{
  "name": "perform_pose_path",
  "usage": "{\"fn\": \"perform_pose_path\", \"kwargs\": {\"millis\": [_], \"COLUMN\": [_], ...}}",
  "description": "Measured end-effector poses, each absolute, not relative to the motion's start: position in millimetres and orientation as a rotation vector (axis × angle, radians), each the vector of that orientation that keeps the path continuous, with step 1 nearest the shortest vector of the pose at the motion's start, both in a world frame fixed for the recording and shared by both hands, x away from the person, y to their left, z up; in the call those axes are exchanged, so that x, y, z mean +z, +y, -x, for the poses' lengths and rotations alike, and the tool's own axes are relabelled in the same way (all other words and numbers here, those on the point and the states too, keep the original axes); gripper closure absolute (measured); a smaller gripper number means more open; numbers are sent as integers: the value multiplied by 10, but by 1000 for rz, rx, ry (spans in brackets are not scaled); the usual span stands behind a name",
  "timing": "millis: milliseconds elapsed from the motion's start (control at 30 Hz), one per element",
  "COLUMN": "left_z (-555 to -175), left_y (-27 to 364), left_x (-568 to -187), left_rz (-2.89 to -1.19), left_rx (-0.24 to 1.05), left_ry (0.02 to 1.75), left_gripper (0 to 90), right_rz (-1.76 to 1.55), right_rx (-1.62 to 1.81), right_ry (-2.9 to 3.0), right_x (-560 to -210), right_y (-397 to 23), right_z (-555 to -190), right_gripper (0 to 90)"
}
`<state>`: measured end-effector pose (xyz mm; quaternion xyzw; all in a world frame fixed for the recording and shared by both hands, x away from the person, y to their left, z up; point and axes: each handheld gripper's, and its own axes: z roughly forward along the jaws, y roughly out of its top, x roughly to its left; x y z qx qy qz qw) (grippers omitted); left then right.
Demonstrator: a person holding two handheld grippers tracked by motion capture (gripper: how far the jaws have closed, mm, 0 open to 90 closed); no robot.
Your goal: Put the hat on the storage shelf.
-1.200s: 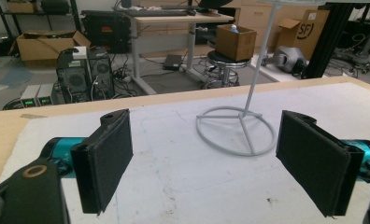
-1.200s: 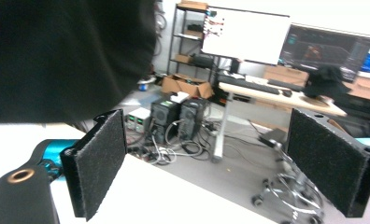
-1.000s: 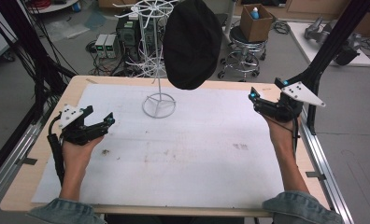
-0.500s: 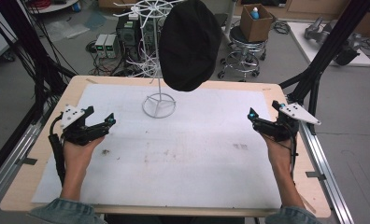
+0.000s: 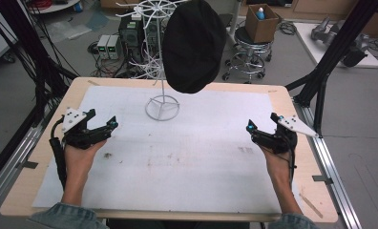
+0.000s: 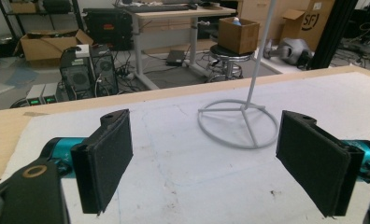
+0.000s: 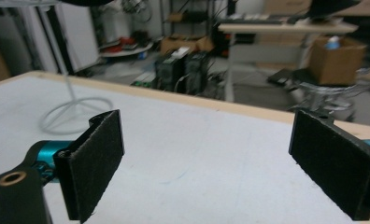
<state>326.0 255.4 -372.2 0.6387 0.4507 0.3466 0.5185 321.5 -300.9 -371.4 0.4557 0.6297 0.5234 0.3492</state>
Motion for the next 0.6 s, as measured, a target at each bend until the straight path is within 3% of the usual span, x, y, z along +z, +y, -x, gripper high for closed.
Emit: {"fn": "perform_pose_path", "kwargs": {"millis": [267, 600], "left_z": [-3269, -3277], "left_y": [2549, 2543], "left_x": [-3737, -3751], "left_rz": [-1548, -1559], "left_rx": [840, 843], "left_ry": [1084, 1087], "left_gripper": [187, 187], "right_rz": [-1265, -1230], "right_rx": [1331, 1300], "right_ry": [1649, 1673], "right_x": [-4037, -4053], "right_y": [-3085, -3051], "right_z": [-3190, -3184], "right_gripper": [94, 94]}}
